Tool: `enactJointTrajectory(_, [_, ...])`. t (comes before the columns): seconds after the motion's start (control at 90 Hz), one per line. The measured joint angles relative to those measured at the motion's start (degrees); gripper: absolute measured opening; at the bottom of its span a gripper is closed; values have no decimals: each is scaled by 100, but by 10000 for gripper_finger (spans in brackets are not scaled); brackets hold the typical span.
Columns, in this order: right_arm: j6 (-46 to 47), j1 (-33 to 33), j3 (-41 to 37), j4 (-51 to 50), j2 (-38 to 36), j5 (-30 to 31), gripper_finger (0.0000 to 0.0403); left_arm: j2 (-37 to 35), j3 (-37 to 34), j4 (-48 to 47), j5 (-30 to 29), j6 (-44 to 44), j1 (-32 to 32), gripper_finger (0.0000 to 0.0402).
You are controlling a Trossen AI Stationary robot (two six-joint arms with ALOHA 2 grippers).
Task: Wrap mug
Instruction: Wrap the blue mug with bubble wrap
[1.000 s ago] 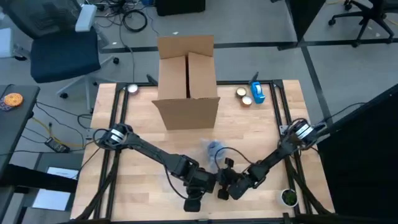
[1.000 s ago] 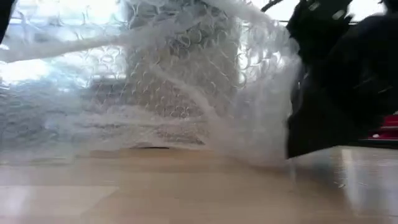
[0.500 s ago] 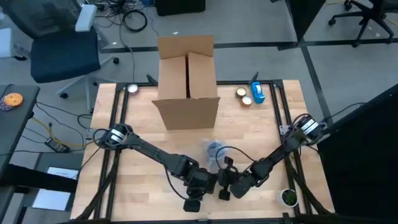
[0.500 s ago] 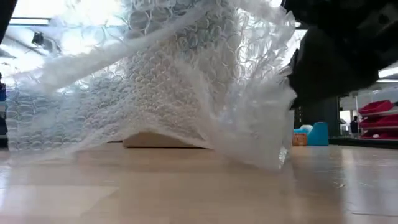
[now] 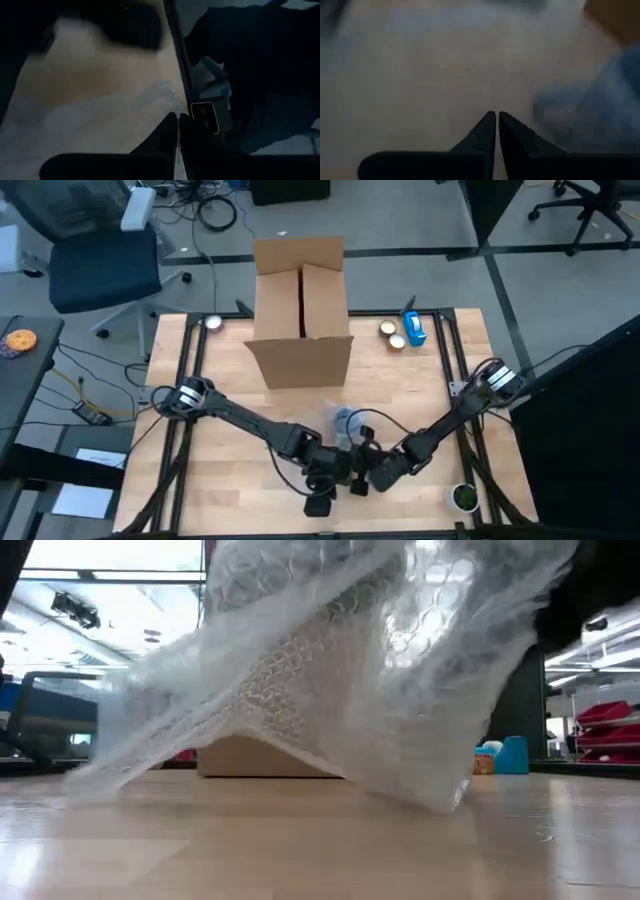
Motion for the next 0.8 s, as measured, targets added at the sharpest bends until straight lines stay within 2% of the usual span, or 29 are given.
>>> enactJointTrajectory(0.144, [-309, 294, 1, -573, -881, 299, 0, 2, 128, 27, -90, -1, 111, 0])
enactJointTrajectory(0.322, [-448, 742, 1, -1015, -1598, 300, 0, 6, 418, 36, -223, 5, 306, 0])
enactJointTrajectory(0.6, [-71, 1159, 1, -1105, -1493, 148, 5, 4, 585, -107, -502, -42, 645, 0])
enactJointTrajectory(0.8, [181, 1203, 1, -1384, -1451, -190, 45, 4, 585, -359, -759, -360, 829, 0])
